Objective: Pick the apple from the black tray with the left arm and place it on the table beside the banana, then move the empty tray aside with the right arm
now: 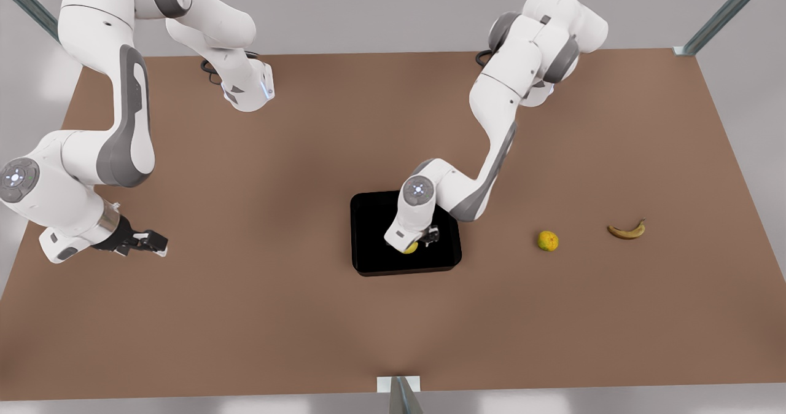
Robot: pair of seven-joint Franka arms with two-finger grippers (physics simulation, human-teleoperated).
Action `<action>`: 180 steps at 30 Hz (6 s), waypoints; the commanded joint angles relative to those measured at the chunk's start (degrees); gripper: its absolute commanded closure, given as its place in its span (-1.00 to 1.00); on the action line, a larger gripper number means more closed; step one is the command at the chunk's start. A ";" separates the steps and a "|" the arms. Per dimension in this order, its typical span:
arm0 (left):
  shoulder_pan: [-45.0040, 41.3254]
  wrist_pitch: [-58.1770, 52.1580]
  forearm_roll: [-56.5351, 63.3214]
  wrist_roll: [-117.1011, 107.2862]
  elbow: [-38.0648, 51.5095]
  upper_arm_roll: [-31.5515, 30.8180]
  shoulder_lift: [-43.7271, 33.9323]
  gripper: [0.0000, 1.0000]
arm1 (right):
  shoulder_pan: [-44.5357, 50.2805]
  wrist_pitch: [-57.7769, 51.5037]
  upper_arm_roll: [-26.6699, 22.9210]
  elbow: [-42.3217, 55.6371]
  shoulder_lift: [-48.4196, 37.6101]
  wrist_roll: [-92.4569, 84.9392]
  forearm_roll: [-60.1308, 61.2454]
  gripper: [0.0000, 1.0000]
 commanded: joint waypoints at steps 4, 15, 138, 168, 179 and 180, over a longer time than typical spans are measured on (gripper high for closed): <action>-1.13 5.10 6.74 -20.51 -0.56 -0.07 1.06 -1.00 | 0.06 -0.69 0.02 0.03 -0.06 -0.22 0.05 -1.00; -2.54 8.53 11.58 -22.09 -5.22 -0.16 1.06 -1.00 | 0.06 -0.69 0.02 0.03 -0.06 -0.13 -1.01 -1.00; 31.83 -23.82 -4.94 52.26 -19.54 4.76 -37.87 -1.00 | 31.88 23.84 2.48 -21.59 2.31 19.83 -3.12 0.88; 31.30 -23.64 -6.79 50.77 -13.75 5.37 -34.97 -1.00 | 29.77 -0.16 -36.54 -12.80 2.30 -37.22 9.63 1.00; 31.74 -31.55 -7.58 49.01 -8.91 5.73 -32.86 -1.00 | 28.89 0.63 -41.29 -6.03 15.58 -43.20 17.89 -0.79; 31.83 -32.60 -7.67 49.27 -8.82 5.73 -32.86 -1.00 | 28.89 0.55 -41.29 -5.42 15.58 -42.49 17.98 -1.00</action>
